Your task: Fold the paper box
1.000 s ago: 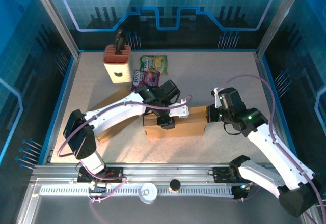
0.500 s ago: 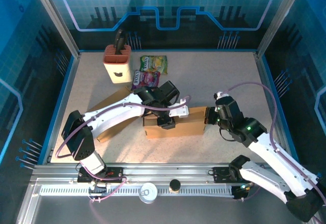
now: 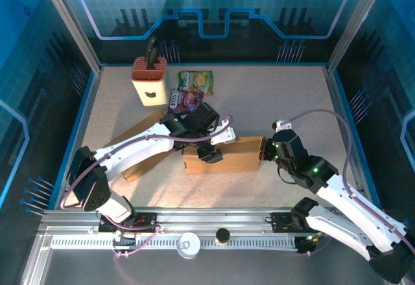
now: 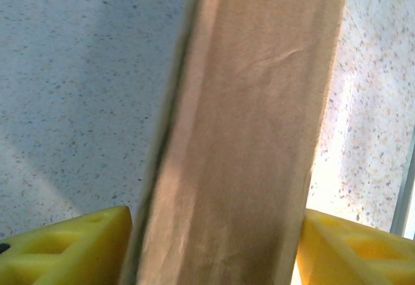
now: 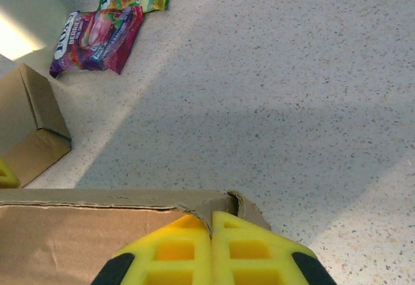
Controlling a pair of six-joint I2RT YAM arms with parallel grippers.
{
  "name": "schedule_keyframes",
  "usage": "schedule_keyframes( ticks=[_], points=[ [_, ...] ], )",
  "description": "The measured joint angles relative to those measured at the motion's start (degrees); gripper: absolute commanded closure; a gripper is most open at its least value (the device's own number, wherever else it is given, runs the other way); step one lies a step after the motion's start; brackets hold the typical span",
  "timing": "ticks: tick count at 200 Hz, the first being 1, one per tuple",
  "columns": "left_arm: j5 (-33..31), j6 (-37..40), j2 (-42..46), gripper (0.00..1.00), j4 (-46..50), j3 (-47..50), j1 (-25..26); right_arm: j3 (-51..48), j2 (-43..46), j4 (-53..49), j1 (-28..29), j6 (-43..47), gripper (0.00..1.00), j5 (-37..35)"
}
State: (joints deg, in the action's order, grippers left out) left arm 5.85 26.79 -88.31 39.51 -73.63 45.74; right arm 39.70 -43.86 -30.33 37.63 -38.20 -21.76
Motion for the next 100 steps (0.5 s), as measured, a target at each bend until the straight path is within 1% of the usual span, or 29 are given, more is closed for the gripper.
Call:
schedule_keyframes(
  ticks=[29,79,100],
  points=[
    [0.0,-1.6,2.8,0.29,-2.4,1.4,-0.7,-0.3,0.0,0.0,0.7,-0.5,1.0,-1.9],
    [-0.1,-2.3,3.6,0.28,-2.7,2.2,-0.7,-0.3,-0.5,0.0,1.8,-0.7,1.0,-3.4],
    [-1.6,-4.2,5.3,0.29,-2.9,2.7,-0.7,-0.3,-0.7,0.0,2.1,-0.9,1.0,-3.8]
  ],
)
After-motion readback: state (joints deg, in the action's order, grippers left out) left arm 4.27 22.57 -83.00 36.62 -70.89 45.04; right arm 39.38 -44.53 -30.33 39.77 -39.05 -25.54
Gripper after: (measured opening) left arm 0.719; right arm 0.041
